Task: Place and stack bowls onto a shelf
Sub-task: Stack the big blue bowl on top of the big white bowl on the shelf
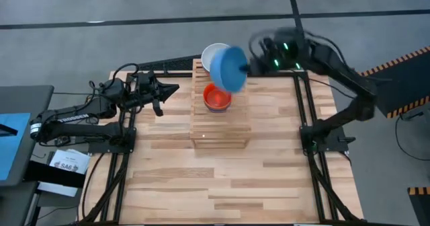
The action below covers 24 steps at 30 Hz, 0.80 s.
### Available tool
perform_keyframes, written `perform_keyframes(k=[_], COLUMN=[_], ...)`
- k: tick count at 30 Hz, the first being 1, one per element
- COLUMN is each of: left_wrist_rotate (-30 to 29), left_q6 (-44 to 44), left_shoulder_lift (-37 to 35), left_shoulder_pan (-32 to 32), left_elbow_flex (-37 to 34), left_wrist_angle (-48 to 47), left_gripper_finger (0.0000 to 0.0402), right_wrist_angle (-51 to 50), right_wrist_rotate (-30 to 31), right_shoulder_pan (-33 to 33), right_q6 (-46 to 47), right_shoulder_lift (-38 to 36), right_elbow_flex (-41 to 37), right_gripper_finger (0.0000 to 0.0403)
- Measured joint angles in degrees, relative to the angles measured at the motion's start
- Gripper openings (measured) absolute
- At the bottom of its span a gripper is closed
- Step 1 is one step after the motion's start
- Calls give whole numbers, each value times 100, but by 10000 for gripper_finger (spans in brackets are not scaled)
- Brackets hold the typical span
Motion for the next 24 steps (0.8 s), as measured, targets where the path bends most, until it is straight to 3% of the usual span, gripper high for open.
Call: perform_keyframes(k=[4, 8, 14, 24], left_wrist_rotate=[0, 0, 0, -89], left_q6=[-1, -1, -2, -103], left_shoulder_lift=[0, 0, 0, 0], left_shoulder_pan=[0, 0, 0, 0], left_elbow_flex=[0, 0, 0, 0], left_wrist_angle=[1, 0, 0, 0], left_gripper_finger=[0, 0, 0, 0], right_wrist_angle=[0, -75, -708, -475], right_wrist_rotate=[123, 180, 171, 218], right_shoulder_pan=[-858, -1313, -1567, -1683], right_q6=[-215, -190, -186, -306], right_shoulder_lift=[770, 1426, 1999, 2151], right_elbow_flex=[613, 799, 804, 811], right_gripper_finger=[27, 27, 27, 67])
